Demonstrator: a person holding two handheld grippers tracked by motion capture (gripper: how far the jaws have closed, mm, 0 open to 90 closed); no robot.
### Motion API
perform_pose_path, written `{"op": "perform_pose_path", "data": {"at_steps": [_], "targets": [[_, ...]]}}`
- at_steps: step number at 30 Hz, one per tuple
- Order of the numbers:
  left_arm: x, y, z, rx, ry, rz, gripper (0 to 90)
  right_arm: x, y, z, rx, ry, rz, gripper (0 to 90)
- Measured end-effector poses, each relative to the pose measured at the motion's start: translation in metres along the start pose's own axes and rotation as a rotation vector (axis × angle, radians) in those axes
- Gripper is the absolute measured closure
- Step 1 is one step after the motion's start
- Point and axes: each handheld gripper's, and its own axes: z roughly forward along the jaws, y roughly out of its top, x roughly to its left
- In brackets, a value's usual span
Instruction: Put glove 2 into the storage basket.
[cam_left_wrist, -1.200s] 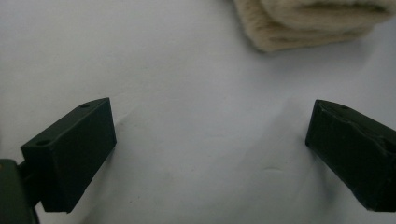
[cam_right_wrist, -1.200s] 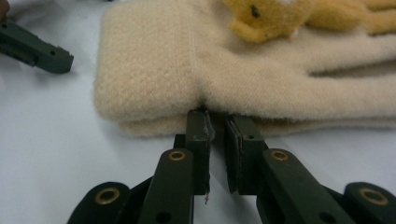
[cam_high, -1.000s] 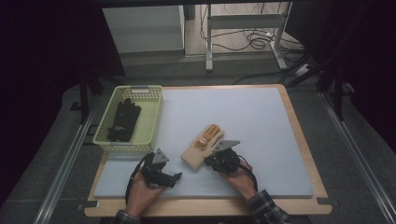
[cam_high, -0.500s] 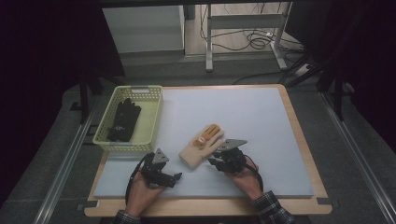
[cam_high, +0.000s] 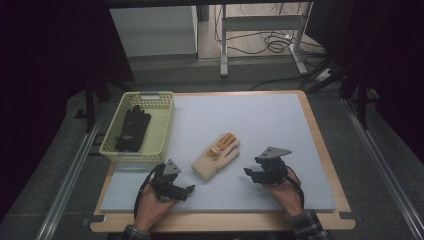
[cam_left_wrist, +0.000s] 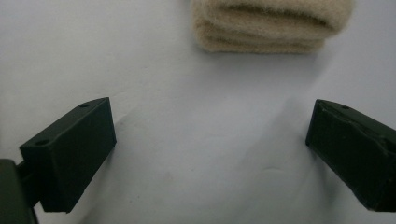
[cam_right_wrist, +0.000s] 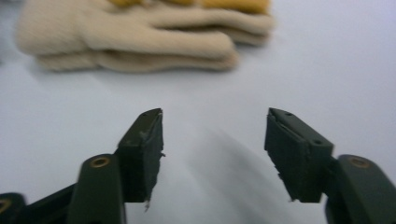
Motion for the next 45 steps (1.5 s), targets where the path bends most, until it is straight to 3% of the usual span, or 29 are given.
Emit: {"op": "perform_pose_path", "data": {"at_steps": [8, 13, 18, 20, 24, 32, 42, 45], "targets": [[0.000, 0.000, 0.000, -0.001, -0.002, -0.006, 1.8, -0.023, -0.024, -0.012, 0.012, -0.066, 0.058, 26.7], [0.000, 0.001, 0.000, 0.001, -0.006, -0.001, 2.0, -0.030, -0.033, -0.013, 0.033, -0.102, 0.058, 24.0], [0.000, 0.006, -0.002, 0.020, -0.049, 0.007, 0.0, -0.029, -0.033, -0.012, 0.035, -0.106, 0.046, 22.6], [-0.002, 0.013, -0.004, 0.017, -0.071, 0.022, 0.0, -0.029, -0.033, -0.012, 0.037, -0.103, 0.049, 22.5], [-0.007, 0.033, -0.002, 0.030, -0.060, 0.045, 0.0, -0.029, -0.034, -0.012, 0.037, -0.103, 0.048, 22.4], [-0.013, 0.076, 0.010, 0.040, -0.077, 0.080, 0.0, -0.029, -0.034, -0.012, 0.033, -0.104, 0.049, 22.4], [-0.018, 0.111, 0.052, 0.104, -0.077, 0.103, 0.0, -0.029, -0.034, -0.012, 0.032, -0.105, 0.047, 22.4], [-0.019, 0.117, 0.066, 0.130, -0.051, 0.096, 0.0, -0.029, -0.034, -0.012, 0.032, -0.105, 0.048, 22.3]]}}
